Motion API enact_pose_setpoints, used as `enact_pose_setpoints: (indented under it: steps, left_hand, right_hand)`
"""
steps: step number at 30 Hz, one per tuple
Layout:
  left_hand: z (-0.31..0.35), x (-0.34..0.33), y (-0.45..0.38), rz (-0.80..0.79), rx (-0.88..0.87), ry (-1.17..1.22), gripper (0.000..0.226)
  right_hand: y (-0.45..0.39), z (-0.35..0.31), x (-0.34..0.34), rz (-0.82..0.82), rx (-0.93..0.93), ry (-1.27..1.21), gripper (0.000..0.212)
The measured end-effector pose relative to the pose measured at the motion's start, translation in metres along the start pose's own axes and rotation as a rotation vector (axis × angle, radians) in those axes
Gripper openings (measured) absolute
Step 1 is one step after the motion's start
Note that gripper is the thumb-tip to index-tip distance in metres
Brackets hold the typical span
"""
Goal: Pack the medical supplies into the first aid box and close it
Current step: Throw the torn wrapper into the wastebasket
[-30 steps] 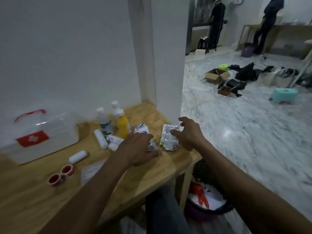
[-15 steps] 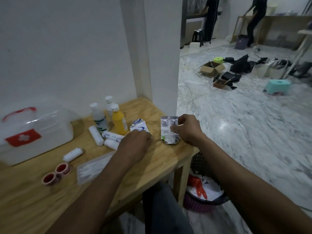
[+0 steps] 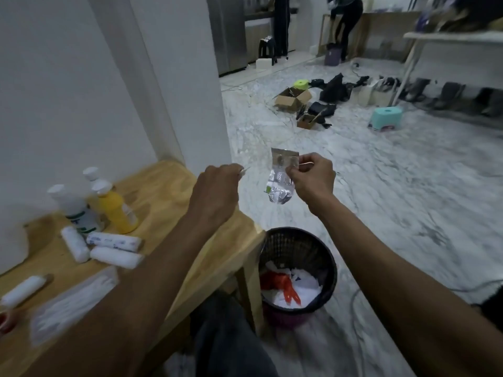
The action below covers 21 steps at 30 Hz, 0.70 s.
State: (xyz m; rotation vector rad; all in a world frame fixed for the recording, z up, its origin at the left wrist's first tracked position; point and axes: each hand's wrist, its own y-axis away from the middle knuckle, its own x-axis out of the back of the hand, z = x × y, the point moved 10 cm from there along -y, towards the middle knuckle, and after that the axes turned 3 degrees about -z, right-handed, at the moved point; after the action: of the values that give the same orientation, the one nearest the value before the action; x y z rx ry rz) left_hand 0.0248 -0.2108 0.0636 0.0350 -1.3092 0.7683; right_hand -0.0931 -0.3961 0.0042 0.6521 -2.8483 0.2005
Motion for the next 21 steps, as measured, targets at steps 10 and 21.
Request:
enact_pose_setpoints:
  steps: [10, 21]
  left_hand:
    - [0.112, -0.152, -0.026, -0.271, -0.001, 0.120, 0.021]
    - [0.040, -0.300, 0.047, -0.492, 0.298, 0.190, 0.028]
  right_hand:
    - [-0.034, 0.128, 0.083, 0.176, -0.200, 0.091, 0.013]
    - [-0.003, 0.285, 0.058, 0.081, -0.497, 0.240, 0.010]
